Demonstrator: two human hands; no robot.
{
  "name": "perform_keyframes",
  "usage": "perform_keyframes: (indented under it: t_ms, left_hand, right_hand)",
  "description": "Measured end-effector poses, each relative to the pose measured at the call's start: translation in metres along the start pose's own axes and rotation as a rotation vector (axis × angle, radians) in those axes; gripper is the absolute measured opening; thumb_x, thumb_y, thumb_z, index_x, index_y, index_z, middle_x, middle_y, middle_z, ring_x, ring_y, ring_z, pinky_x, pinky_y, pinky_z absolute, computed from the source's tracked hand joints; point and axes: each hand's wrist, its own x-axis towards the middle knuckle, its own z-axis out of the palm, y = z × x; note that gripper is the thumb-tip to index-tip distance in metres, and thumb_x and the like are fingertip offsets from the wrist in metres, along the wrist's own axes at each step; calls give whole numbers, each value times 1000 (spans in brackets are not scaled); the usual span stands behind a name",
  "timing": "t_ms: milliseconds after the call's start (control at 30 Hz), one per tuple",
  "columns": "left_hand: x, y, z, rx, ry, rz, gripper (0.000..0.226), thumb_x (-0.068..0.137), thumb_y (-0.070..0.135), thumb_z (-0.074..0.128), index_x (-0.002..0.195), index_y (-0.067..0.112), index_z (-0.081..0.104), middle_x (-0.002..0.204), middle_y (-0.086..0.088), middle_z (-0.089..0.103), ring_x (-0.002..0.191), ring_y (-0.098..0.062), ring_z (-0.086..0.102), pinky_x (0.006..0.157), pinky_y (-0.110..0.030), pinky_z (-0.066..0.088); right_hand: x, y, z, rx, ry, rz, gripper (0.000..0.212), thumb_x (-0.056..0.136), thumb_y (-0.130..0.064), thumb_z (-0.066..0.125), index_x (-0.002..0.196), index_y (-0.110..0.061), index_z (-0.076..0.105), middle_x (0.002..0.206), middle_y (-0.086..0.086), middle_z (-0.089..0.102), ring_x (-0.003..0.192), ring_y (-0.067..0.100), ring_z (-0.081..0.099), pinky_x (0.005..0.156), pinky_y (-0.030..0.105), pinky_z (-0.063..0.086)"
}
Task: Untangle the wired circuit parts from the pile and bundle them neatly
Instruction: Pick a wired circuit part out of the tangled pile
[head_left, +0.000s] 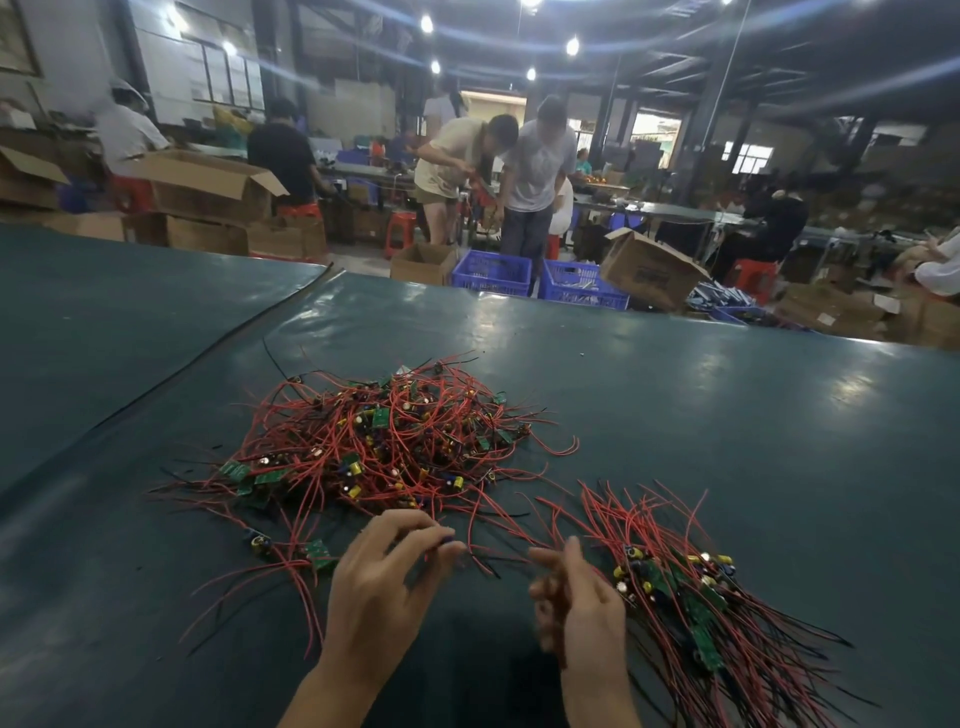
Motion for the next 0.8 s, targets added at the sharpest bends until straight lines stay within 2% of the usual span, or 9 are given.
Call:
perform_keyframes:
  t_ms: [100,167,300,367,433,567,633,733,800]
  left_hand:
    - [-2,6,4,-93,-50,38,35,94,41,58,90,12,76,92,4,63,76,-5,61,62,-25,53]
    - [-5,10,7,-164,-100,63,32,94,40,59,94,12,74,93,4,62,78,-5,61,62,-25,54]
    - [-8,15,10,-264,-174,54,28,92,37,64,98,12,74,97,5,63,82,-5,64,64,-26,55]
    - [-8,16,9,-293,-185,59,24,90,34,68,98,12,74,97,4,64,84,-6,65,65,-26,56]
    - [-7,17,7,-307,-179,65,22,88,33,71,97,14,73,97,3,65,87,-8,65,67,-28,56]
    - [-6,20,5,-220,-47,104,21,85,38,71,88,18,66,93,3,63,86,-11,62,67,-30,54]
    - [-6,21,6,-135,45,99,24,83,41,71,81,17,65,92,3,62,87,-13,59,71,-31,51]
    - [-6,22,7,-6,143,49,23,77,45,71,83,27,57,100,3,58,98,-13,51,85,-32,39]
    - [-5,21,6,-2,171,41,22,78,43,69,79,27,54,95,3,56,94,-11,48,83,-28,36]
  right_hand:
    - [-10,4,14,-149,-143,-56,35,89,-42,54,89,-14,74,57,7,64,41,12,45,38,20,35]
    - [-16,5,22,-154,-239,-52,37,82,-44,54,90,-14,75,61,7,65,47,14,51,43,21,41]
    - [-19,4,24,-102,-318,35,39,85,-45,50,89,-20,79,81,18,72,67,22,64,57,27,52]
    - [-19,3,21,-73,-328,55,35,85,-44,51,89,-24,80,85,14,75,67,20,68,55,25,50]
    - [-19,0,20,-37,-312,62,32,81,-41,56,87,-20,80,82,12,75,57,19,64,47,25,46]
    - [-16,-2,16,83,-227,24,22,72,-27,69,84,-11,79,85,17,73,60,21,59,47,26,44]
    - [-16,-3,12,176,-215,17,18,71,-18,70,86,-11,78,93,19,74,59,17,59,46,24,43]
    - [-16,-3,9,229,-209,-47,16,71,-8,68,84,-10,77,97,21,73,56,17,57,43,22,42]
    - [-16,-4,8,236,-219,-90,18,68,-7,70,84,-10,77,95,21,73,55,17,56,42,22,41]
